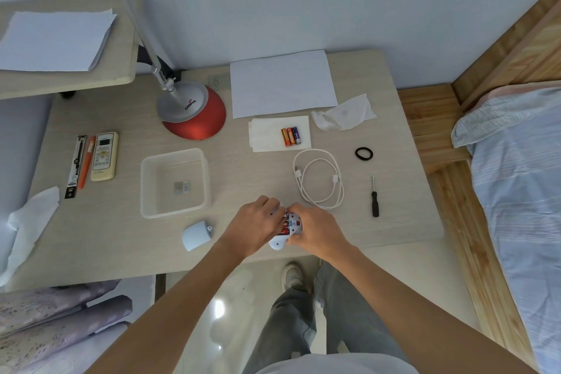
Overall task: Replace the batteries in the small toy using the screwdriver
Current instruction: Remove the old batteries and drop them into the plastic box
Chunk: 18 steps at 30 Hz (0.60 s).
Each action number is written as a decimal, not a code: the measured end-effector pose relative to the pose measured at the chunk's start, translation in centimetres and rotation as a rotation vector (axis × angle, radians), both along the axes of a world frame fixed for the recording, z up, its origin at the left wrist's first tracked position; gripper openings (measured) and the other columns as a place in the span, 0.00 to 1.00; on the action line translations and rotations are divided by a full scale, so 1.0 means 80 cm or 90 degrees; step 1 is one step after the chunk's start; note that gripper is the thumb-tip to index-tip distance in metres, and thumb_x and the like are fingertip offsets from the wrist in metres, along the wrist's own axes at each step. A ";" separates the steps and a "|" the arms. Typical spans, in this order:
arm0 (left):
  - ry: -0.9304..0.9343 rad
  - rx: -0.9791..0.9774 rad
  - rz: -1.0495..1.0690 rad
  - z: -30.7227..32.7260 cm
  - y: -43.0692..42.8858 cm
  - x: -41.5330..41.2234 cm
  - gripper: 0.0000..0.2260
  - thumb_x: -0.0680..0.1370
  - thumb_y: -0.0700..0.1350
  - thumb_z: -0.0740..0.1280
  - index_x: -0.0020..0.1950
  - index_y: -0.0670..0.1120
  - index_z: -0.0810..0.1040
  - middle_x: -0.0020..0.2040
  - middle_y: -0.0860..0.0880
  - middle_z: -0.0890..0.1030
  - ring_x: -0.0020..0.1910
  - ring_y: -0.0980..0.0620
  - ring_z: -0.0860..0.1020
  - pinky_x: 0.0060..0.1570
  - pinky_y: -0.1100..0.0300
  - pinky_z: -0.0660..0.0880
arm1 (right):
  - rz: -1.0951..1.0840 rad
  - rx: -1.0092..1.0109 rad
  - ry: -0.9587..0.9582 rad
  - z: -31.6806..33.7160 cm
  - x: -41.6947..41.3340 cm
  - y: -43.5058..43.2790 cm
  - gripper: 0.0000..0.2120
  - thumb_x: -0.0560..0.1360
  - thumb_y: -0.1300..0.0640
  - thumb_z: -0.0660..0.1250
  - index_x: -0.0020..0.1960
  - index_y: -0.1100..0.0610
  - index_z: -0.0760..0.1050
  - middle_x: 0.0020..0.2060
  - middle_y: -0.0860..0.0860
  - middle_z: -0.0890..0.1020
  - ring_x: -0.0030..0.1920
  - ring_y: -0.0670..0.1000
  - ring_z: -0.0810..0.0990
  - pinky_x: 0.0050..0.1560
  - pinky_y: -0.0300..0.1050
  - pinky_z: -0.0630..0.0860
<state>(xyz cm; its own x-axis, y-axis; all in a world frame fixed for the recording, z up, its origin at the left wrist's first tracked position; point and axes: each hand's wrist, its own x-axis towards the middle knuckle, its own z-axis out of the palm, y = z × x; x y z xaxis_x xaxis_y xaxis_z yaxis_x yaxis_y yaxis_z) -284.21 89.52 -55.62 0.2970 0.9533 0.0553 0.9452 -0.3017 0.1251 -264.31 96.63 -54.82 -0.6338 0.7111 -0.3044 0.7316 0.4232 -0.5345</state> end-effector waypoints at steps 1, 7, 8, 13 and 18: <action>-0.001 0.008 -0.001 -0.002 -0.001 0.001 0.14 0.76 0.46 0.80 0.59 0.43 0.83 0.54 0.45 0.84 0.47 0.45 0.82 0.34 0.53 0.80 | -0.004 -0.003 0.001 0.000 0.000 0.000 0.23 0.71 0.48 0.77 0.62 0.49 0.75 0.45 0.47 0.84 0.43 0.49 0.82 0.40 0.39 0.72; -0.162 0.062 0.119 0.027 -0.006 0.011 0.08 0.84 0.46 0.69 0.55 0.43 0.84 0.50 0.47 0.87 0.42 0.47 0.84 0.36 0.53 0.82 | -0.001 -0.006 0.013 0.000 0.002 -0.001 0.26 0.70 0.46 0.79 0.64 0.49 0.75 0.49 0.46 0.85 0.45 0.48 0.82 0.41 0.36 0.70; -0.204 0.076 0.157 0.038 -0.008 0.007 0.07 0.84 0.46 0.69 0.56 0.43 0.84 0.50 0.47 0.87 0.41 0.48 0.84 0.37 0.54 0.82 | 0.005 -0.004 0.011 0.000 0.002 -0.001 0.27 0.70 0.45 0.80 0.65 0.50 0.75 0.51 0.46 0.85 0.47 0.49 0.83 0.43 0.37 0.72; -0.300 0.111 0.342 0.070 -0.022 -0.068 0.04 0.82 0.40 0.73 0.55 0.41 0.86 0.46 0.46 0.87 0.41 0.50 0.85 0.45 0.56 0.83 | 0.022 0.003 0.001 -0.001 0.003 0.000 0.27 0.72 0.45 0.80 0.66 0.50 0.74 0.52 0.47 0.85 0.49 0.48 0.83 0.45 0.38 0.76; -0.200 0.019 0.512 0.052 -0.031 -0.174 0.07 0.83 0.44 0.72 0.47 0.43 0.83 0.39 0.45 0.84 0.35 0.43 0.81 0.38 0.48 0.80 | 0.017 0.002 0.007 0.001 0.004 0.000 0.26 0.71 0.45 0.79 0.64 0.50 0.74 0.51 0.47 0.85 0.48 0.48 0.83 0.44 0.39 0.75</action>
<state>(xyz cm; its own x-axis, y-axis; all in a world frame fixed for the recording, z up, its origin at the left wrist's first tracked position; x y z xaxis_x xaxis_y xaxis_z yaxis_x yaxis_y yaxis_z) -298.15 87.01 -51.46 -0.5003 0.8644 0.0502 0.7964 0.4367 0.4184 -264.03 96.64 -54.76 -0.6554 0.6950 -0.2957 0.7143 0.4433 -0.5415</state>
